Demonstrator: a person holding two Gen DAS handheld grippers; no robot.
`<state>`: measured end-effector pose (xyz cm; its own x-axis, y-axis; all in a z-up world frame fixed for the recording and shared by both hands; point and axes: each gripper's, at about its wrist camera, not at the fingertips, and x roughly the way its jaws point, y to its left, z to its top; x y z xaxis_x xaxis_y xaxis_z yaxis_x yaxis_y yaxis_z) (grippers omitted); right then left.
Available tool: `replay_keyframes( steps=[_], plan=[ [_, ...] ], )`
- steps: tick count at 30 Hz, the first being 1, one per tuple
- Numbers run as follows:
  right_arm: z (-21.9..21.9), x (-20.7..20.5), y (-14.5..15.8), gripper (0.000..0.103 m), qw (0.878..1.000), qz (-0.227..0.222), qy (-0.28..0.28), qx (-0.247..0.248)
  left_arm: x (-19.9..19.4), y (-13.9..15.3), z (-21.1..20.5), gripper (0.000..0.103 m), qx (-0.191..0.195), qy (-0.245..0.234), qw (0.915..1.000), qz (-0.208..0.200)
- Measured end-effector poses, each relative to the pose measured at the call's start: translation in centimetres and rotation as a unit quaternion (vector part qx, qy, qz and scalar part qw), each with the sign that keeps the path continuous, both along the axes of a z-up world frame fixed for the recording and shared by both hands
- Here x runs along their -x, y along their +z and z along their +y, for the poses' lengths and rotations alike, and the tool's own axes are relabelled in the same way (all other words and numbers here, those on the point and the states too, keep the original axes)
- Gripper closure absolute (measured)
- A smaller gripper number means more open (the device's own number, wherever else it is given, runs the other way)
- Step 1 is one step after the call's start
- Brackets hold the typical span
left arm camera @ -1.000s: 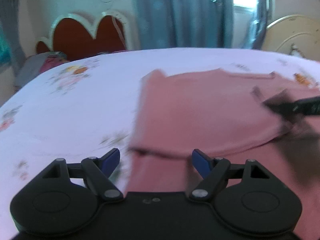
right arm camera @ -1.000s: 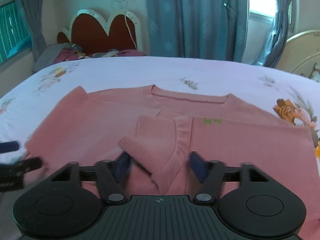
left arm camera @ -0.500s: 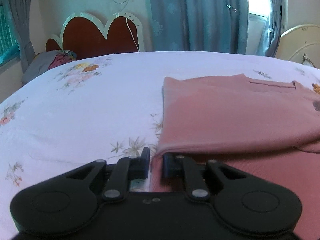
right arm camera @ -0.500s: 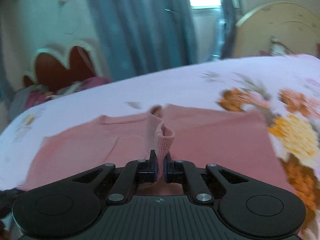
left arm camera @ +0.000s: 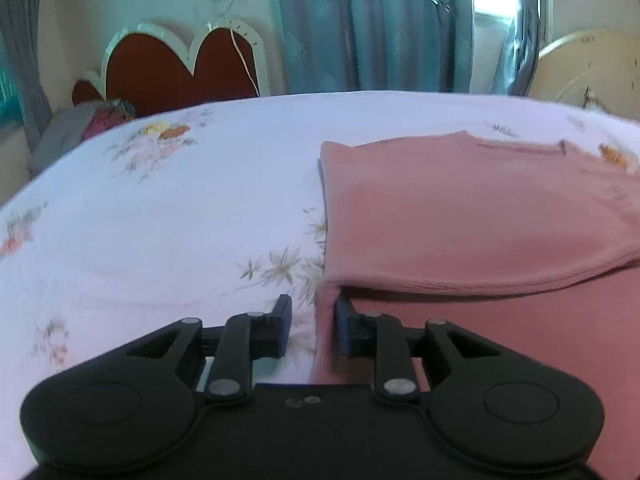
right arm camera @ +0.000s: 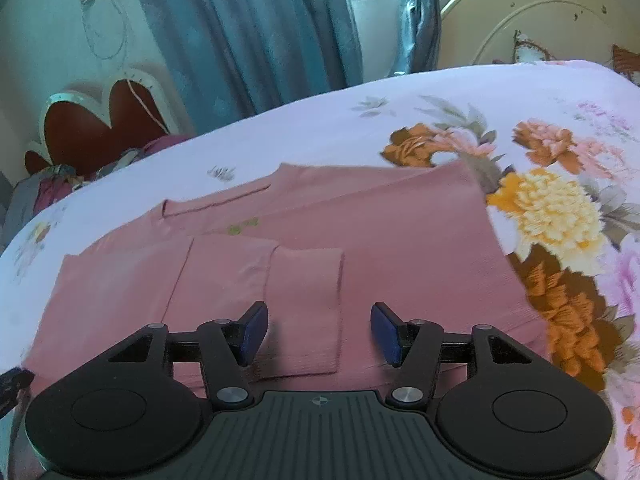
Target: Fold small clothes
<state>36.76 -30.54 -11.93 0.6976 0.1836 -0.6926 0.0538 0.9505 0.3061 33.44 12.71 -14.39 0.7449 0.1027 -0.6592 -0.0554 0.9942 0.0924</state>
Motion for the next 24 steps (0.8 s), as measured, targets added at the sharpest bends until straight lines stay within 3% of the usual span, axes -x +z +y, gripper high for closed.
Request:
replay_keyframes(
  steps=[5, 11, 13, 17, 20, 24],
  plan=[
    [-0.3, -2.0, -0.5, 0.046, 1.0, 0.003, -0.006, -0.012, 1.1, 2.2, 1.9, 0.077, 0.069, 0.033, 0.9969, -0.02],
    [0.7, -5.1, -2.0, 0.047, 0.999, 0.029, -0.004, -0.037, -3.6, 3.6, 0.5, 0.077, 0.094, 0.018, 0.995, -0.028],
    [1.4, -5.5, -2.2, 0.07, 0.999, 0.031, 0.005, -0.034, -5.9, 3.6, -0.4, 0.077, 0.102, 0.005, 0.9944, -0.03],
    [2.1, -5.3, -2.3, 0.092, 0.999, 0.03, 0.003, -0.013, -10.3, 2.5, -1.9, 0.077, 0.115, -0.011, 0.9932, -0.015],
    [2.5, -4.8, -1.9, 0.095, 1.0, 0.015, 0.009, 0.003, -13.2, 1.0, -2.5, 0.077, 0.118, -0.011, 0.9929, 0.004],
    [2.8, -3.4, 0.0, 0.095, 0.998, -0.042, 0.016, 0.041, -15.4, -0.8, -2.4, 0.077, 0.087, -0.003, 0.996, 0.021]
  ],
)
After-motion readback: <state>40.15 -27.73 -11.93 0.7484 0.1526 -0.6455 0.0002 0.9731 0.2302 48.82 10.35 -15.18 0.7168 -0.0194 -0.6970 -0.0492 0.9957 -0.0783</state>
